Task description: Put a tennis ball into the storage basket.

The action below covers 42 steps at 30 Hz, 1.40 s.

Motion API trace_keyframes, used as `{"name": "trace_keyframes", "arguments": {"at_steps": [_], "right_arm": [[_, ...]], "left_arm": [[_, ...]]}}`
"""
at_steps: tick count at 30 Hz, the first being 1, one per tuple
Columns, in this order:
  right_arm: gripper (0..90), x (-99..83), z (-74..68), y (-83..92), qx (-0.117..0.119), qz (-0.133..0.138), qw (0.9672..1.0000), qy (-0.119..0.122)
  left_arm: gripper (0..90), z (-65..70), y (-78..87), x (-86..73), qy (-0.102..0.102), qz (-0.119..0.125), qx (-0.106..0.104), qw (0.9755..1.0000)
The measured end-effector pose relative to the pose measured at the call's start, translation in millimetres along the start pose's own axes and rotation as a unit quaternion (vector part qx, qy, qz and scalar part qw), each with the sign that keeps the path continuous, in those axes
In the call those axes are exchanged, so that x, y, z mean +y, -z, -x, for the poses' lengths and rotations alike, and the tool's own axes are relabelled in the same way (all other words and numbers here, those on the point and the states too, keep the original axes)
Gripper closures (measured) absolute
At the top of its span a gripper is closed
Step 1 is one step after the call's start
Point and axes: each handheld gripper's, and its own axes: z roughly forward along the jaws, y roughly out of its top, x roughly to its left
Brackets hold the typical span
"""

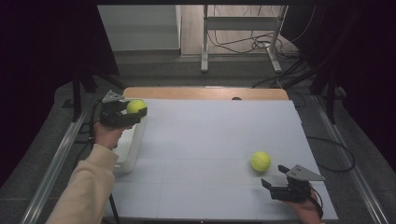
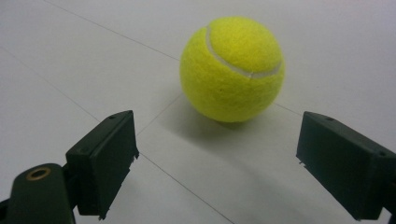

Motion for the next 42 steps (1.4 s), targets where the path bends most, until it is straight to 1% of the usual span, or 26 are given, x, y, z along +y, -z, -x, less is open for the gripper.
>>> {"name": "trace_keyframes", "arguments": {"at_steps": [4, 6, 9, 15, 27, 29, 37, 42], "right_arm": [[12.9, 0.1, -0.1, -0.1, 0.0, 0.0, 1.0, 0.0], [12.9, 0.1, -0.1, 0.0, 0.0, 0.0, 1.0, 0.0], [12.9, 0.1, 0.2, 0.0, 0.0, 0.0, 1.0, -0.001], [12.9, 0.2, -0.2, 0.0, 0.0, 0.0, 1.0, 0.0], [12.9, 0.1, 0.0, -0.4, 0.0, 0.0, 1.0, -0.001], [12.9, 0.2, 0.0, -0.3, 0.0, 0.0, 1.0, -0.001], [12.9, 0.1, 0.0, -0.4, -0.001, -0.002, 1.0, -0.001], [12.9, 0.0, 0.1, -0.2, -0.001, -0.002, 1.0, -0.001]], "left_arm": [[26.3, -2.8, 0.2, -0.1, 0.001, -0.003, 0.006, 1.0], [26.3, -4.4, 1.0, 0.0, -0.004, -0.007, 0.01, 0.9999], [26.3, -6.7, 1.9, 0.2, -0.004, -0.007, 0.016, 0.9998], [26.3, -11.8, 0.4, 0.2, 0.001, -0.011, 0.021, 0.9997], [26.3, -26.5, -2.9, -1.0, 0.011, -0.025, 0.043, 0.9987], [26.3, -30.4, -4.3, -1.2, 0.015, -0.029, 0.048, 0.9983], [26.3, -35.5, -8.7, -2.0, 0.018, -0.037, 0.057, 0.9975], [26.3, -39.1, -16.8, -4.0, 0.015, -0.053, 0.064, 0.9964]]}}
